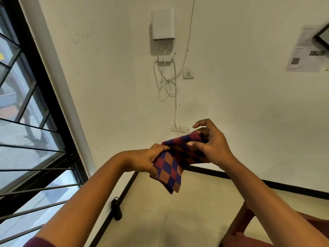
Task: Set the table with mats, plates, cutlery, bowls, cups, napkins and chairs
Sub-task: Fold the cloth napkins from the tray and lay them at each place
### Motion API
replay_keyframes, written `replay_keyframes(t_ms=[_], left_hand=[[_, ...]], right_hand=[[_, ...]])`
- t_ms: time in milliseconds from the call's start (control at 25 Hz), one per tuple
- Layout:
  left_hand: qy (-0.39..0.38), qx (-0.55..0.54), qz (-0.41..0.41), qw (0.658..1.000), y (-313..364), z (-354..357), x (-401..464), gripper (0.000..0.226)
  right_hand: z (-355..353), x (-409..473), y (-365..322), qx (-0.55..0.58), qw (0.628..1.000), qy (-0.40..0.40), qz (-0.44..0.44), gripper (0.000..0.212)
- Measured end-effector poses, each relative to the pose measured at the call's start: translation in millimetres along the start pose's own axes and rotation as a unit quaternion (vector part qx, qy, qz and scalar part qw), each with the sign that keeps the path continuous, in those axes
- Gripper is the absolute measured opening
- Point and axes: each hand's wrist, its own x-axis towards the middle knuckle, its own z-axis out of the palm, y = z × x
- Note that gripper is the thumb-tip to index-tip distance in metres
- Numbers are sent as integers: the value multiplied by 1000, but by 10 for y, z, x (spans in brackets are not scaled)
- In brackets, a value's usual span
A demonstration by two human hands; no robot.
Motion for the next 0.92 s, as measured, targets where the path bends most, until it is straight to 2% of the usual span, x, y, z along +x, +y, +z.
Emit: replay_keyframes(t_ms=[80,200,280,360,480,560,640,720,800,840,920], left_hand=[[28,-107,6,994,-4,32,-9,86],[78,-199,39,976,63,101,24,66],[106,-283,30,953,123,160,53,52],[133,-349,14,928,130,214,68,50],[229,-295,14,927,83,316,44,47],[278,-271,15,921,38,391,29,52],[286,-286,21,914,9,474,-15,54],[292,-318,30,901,-49,550,-69,55],[308,-373,38,874,-146,657,-132,54],[314,-407,38,857,-199,732,-165,54],[320,-457,25,829,-319,928,-231,56]], right_hand=[[123,-138,-26,35,999,-7,-8,47],[396,-349,-10,67,998,-11,-13,43],[573,-468,37,64,998,1,-28,40],[690,-570,85,59,997,-5,-54,39],[784,-730,190,66,992,-74,-77,43],[763,-787,268,102,992,-25,-66,41],[692,-756,375,104,993,54,-25,43],[607,-691,487,75,993,68,54,68],[570,-661,589,131,979,14,153,92],[578,-674,638,209,959,-26,189,96],[645,-751,735,361,893,-110,246,97]])
